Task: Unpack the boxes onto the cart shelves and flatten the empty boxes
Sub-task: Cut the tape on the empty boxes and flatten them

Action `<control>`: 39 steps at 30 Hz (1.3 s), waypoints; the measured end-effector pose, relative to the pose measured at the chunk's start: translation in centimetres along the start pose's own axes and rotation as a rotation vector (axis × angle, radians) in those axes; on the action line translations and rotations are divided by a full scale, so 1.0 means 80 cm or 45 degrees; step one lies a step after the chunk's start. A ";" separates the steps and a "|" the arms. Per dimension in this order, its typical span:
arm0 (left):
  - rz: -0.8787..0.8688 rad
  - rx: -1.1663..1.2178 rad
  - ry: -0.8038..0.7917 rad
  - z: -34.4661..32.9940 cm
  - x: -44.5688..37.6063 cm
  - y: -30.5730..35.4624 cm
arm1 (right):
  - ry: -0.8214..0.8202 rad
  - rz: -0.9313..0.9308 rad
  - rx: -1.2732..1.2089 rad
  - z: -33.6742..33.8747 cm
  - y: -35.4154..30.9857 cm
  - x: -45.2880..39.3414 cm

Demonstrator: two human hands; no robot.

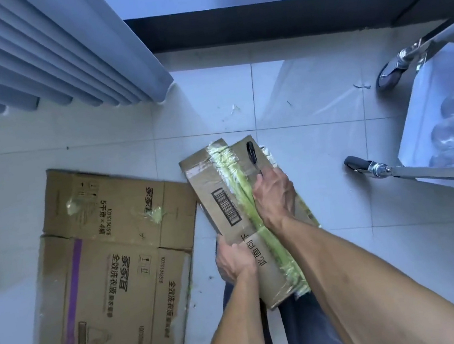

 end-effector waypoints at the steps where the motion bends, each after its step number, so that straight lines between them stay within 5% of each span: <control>1: 0.007 0.012 -0.006 0.003 -0.006 0.003 | -0.008 0.017 -0.012 -0.002 -0.004 -0.004; 9: 0.078 0.108 -0.002 0.008 -0.037 0.023 | -0.159 0.044 -0.074 -0.046 -0.032 -0.049; 24: -0.085 0.444 0.057 0.005 -0.083 0.051 | -0.259 0.305 0.354 -0.110 -0.079 -0.064; 39: -0.132 0.291 0.050 -0.005 -0.092 0.035 | -0.356 0.547 0.538 -0.115 -0.082 -0.063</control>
Point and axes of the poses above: each hand's wrist, its own x-axis away from the middle knuckle, its own z-axis out of the back of the hand, y = z × x, the point moved 7 cm from there along -x, towards the middle knuckle, and after that the axes turned 11 degrees about z, right-handed, at the moved point
